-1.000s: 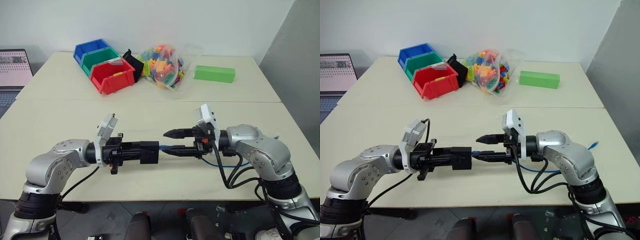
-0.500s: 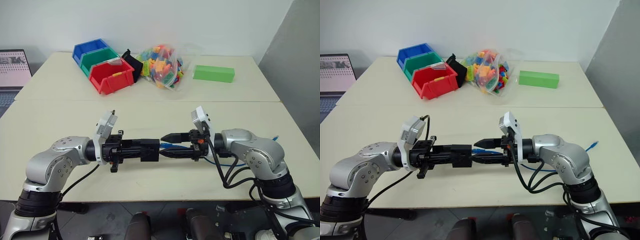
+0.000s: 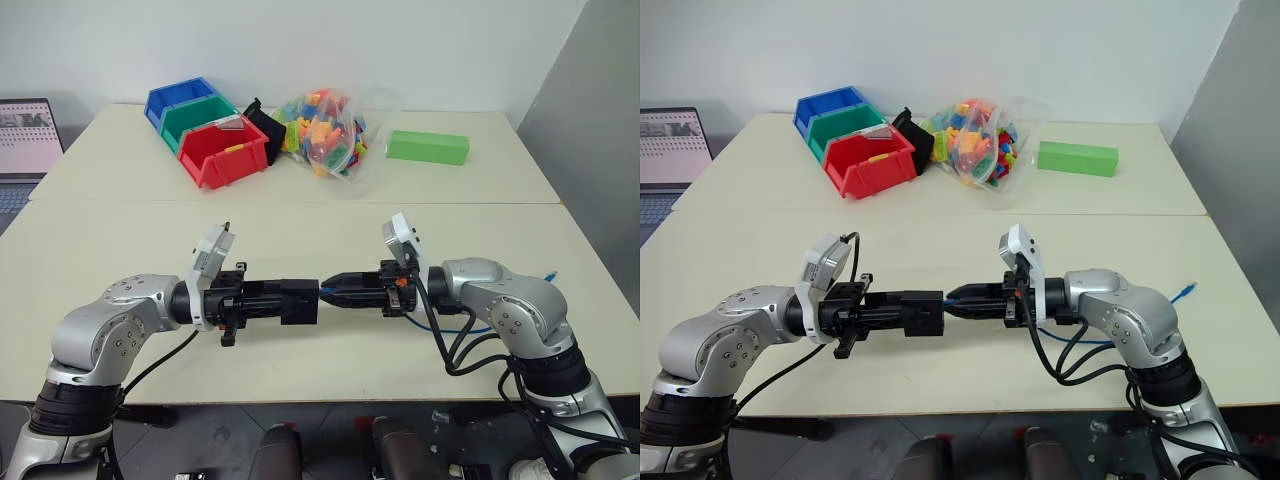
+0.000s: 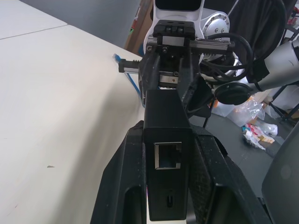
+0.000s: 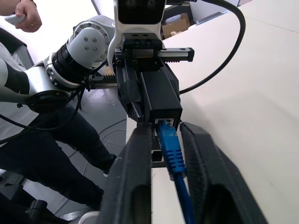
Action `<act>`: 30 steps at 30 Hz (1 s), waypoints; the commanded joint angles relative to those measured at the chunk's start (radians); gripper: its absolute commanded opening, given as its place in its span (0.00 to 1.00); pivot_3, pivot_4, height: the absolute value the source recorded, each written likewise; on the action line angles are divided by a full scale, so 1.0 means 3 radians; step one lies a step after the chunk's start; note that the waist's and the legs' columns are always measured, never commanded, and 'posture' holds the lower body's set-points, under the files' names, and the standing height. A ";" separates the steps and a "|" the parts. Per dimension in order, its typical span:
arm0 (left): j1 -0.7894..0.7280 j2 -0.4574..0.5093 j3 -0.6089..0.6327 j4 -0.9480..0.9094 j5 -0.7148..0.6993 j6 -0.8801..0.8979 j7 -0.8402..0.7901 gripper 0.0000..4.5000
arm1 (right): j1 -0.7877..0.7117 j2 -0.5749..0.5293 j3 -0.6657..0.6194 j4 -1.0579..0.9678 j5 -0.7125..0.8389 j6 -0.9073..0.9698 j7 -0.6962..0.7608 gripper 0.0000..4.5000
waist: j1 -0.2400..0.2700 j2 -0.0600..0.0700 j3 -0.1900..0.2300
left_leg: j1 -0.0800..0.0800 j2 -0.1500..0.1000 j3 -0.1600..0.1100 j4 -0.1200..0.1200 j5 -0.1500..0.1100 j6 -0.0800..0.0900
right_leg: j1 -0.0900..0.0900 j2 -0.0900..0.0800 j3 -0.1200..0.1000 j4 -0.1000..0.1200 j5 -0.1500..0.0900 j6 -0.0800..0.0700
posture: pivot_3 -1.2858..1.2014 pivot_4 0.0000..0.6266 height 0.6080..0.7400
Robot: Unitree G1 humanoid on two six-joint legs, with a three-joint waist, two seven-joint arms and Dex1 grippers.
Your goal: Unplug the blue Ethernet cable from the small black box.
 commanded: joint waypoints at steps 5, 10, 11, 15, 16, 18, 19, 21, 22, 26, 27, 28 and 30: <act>-0.0084 -0.0002 0.0088 -0.0052 -0.0059 -0.0002 0.0034 0.17 | -0.0055 -0.0036 0.0063 -0.0113 -0.0047 -0.0105 0.0075 0.00 | -0.0001 0.0000 0.0000 | 0.0000 0.0000 0.0000 0.0000 0.0000 0.0000 | 0.0000 0.0000 0.0000 0.0000 0.0000 0.0000 | 0.52 0.24 1.00; -0.0079 0.0002 0.0093 -0.0065 -0.0071 0.0010 0.0041 0.17 | -0.0058 -0.0028 0.0056 -0.0104 -0.0045 -0.0122 0.0082 0.00 | -0.0001 0.0000 0.0000 | 0.0000 0.0000 0.0000 0.0000 0.0000 0.0000 | 0.0000 0.0000 0.0000 0.0000 0.0000 0.0000 | 0.52 0.24 1.00; -0.0080 0.0003 0.0092 -0.0065 -0.0070 0.0010 0.0041 0.17 | -0.0060 -0.0030 0.0053 -0.0098 -0.0044 -0.0123 0.0087 0.00 | -0.0001 0.0000 0.0000 | 0.0000 0.0000 0.0000 0.0000 0.0000 0.0000 | 0.0000 0.0000 0.0000 0.0000 0.0000 0.0000 | 0.52 0.24 1.00; -0.0085 0.0011 0.0094 -0.0060 -0.0071 0.0014 0.0035 0.17 | -0.0050 -0.0066 0.0054 -0.0079 -0.0054 -0.0135 0.0134 0.00 | -0.0001 0.0000 0.0000 | 0.0000 0.0000 0.0000 -0.0001 0.0000 0.0000 | 0.0000 0.0000 0.0000 -0.0001 0.0000 0.0000 | 0.52 0.24 1.00; -0.0083 0.0015 0.0100 -0.0059 -0.0072 0.0014 0.0034 0.17 | -0.0041 -0.0079 0.0055 -0.0078 -0.0059 -0.0137 0.0144 0.00 | -0.0001 0.0000 0.0000 | 0.0000 0.0000 0.0000 0.0000 0.0000 0.0000 | 0.0000 0.0000 0.0000 -0.0001 0.0000 0.0000 | 0.52 0.24 1.00; -0.0083 0.0030 0.0116 -0.0050 -0.0069 0.0013 0.0023 0.17 | -0.0012 -0.0127 0.0060 -0.0069 -0.0085 -0.0145 0.0173 0.00 | -0.0002 0.0000 0.0000 | 0.0000 0.0000 0.0000 -0.0001 0.0000 0.0000 | 0.0000 0.0000 0.0000 -0.0001 0.0000 0.0000 | 0.52 0.24 1.00; -0.0083 0.0036 0.0122 -0.0046 -0.0066 0.0012 0.0019 0.17 | 0.0000 -0.0149 0.0061 -0.0065 -0.0093 -0.0148 0.0185 0.00 | -0.0002 0.0000 0.0000 | 0.0000 0.0000 0.0000 -0.0001 0.0000 0.0000 | 0.0000 0.0000 0.0000 -0.0001 0.0000 0.0000 | 0.52 0.24 1.00; -0.0082 0.0048 0.0131 -0.0043 -0.0062 0.0013 0.0013 0.17 | 0.0023 -0.0194 0.0054 -0.0061 -0.0091 -0.0151 0.0206 0.00 | -0.0002 0.0000 0.0000 | 0.0000 0.0000 0.0000 -0.0001 0.0000 0.0000 | 0.0000 0.0000 0.0000 -0.0001 0.0000 0.0000 | 0.52 0.24 1.00; -0.0082 0.0051 0.0134 -0.0044 -0.0061 0.0014 0.0011 0.17 | 0.0029 -0.0206 0.0050 -0.0060 -0.0089 -0.0152 0.0214 0.00 | -0.0001 0.0000 0.0000 | 0.0000 0.0000 0.0000 -0.0001 0.0000 0.0000 | 0.0000 0.0000 0.0000 -0.0001 0.0000 0.0000 | 0.52 0.24 1.00; -0.0085 0.0058 0.0135 -0.0042 -0.0048 0.0012 0.0016 0.17 | 0.0043 -0.0231 0.0029 -0.0057 -0.0072 -0.0159 0.0219 0.00 | -0.0001 0.0000 0.0001 | 0.0000 0.0000 0.0000 -0.0001 0.0000 0.0000 | 0.0000 0.0000 0.0000 -0.0001 0.0000 0.0000 | 0.52 0.24 1.00; -0.0088 0.0058 0.0133 -0.0038 -0.0045 0.0011 0.0018 0.17 | 0.0042 -0.0234 0.0026 -0.0054 -0.0068 -0.0160 0.0219 0.00 | -0.0001 0.0000 0.0001 | 0.0000 0.0000 0.0000 -0.0001 0.0000 0.0000 | 0.0000 0.0000 0.0000 -0.0001 0.0000 0.0000 | 0.52 0.24 1.00; -0.0091 0.0058 0.0133 -0.0038 -0.0043 0.0012 0.0019 0.17 | 0.0043 -0.0239 0.0026 -0.0053 -0.0067 -0.0165 0.0219 0.00 | -0.0001 0.0000 0.0001 | -0.0001 0.0000 -0.0001 -0.0001 0.0000 0.0000 | 0.0000 0.0000 0.0000 -0.0001 0.0000 0.0000 | 0.52 0.24 1.00; -0.0091 0.0055 0.0138 -0.0043 -0.0040 0.0014 0.0023 0.17 | 0.0049 -0.0242 0.0021 -0.0062 -0.0065 -0.0169 0.0217 0.00 | -0.0001 0.0000 0.0001 | -0.0001 0.0000 0.0000 -0.0001 0.0000 0.0000 | 0.0000 0.0000 0.0000 -0.0001 0.0000 0.0000 | 0.52 0.24 1.00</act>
